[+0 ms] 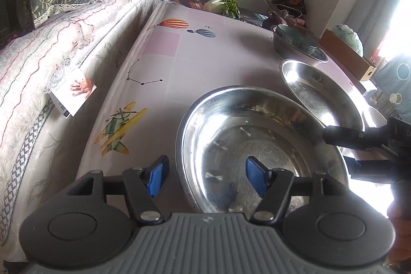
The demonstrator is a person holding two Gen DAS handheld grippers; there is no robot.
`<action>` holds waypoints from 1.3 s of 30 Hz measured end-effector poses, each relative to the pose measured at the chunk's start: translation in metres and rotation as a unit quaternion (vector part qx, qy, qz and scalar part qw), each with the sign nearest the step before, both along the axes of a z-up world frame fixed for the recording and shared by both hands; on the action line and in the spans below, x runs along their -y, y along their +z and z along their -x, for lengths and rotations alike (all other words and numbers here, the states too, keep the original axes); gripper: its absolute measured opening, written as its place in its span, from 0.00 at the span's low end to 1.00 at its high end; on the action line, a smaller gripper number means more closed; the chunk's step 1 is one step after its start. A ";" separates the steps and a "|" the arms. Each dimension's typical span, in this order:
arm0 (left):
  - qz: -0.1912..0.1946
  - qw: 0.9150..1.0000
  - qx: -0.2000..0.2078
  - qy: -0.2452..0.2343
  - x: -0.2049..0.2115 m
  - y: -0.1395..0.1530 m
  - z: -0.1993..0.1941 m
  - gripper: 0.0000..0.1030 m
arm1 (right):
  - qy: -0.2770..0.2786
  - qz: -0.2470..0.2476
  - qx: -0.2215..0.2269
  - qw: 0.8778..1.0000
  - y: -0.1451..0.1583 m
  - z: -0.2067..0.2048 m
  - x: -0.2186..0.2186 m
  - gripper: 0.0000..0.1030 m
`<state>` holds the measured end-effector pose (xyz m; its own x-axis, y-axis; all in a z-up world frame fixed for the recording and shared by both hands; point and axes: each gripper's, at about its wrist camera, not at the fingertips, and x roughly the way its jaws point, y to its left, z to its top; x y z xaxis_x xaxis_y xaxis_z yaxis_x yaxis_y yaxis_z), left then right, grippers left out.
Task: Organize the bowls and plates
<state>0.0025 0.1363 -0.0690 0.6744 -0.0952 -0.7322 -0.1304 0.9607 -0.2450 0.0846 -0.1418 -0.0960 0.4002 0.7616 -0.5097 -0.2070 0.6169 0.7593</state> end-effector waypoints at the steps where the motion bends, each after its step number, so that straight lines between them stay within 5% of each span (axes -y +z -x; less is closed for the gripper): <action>1: 0.007 1.000 0.004 0.003 -0.002 -0.001 0.001 0.73 | 0.002 0.000 0.003 1.000 0.001 0.001 -0.001 0.78; 8: 0.038 0.999 0.018 0.016 -0.013 -0.002 0.006 0.86 | 0.010 -0.007 0.008 1.000 0.004 0.000 -0.006 0.99; 18: 0.070 0.997 0.028 0.009 -0.015 -0.004 0.008 1.00 | 0.011 0.006 0.021 1.000 0.005 0.005 -0.011 0.99; 39: 0.061 0.998 0.020 0.008 -0.012 -0.004 0.005 1.00 | 0.015 0.015 0.036 0.999 0.005 0.008 -0.011 0.99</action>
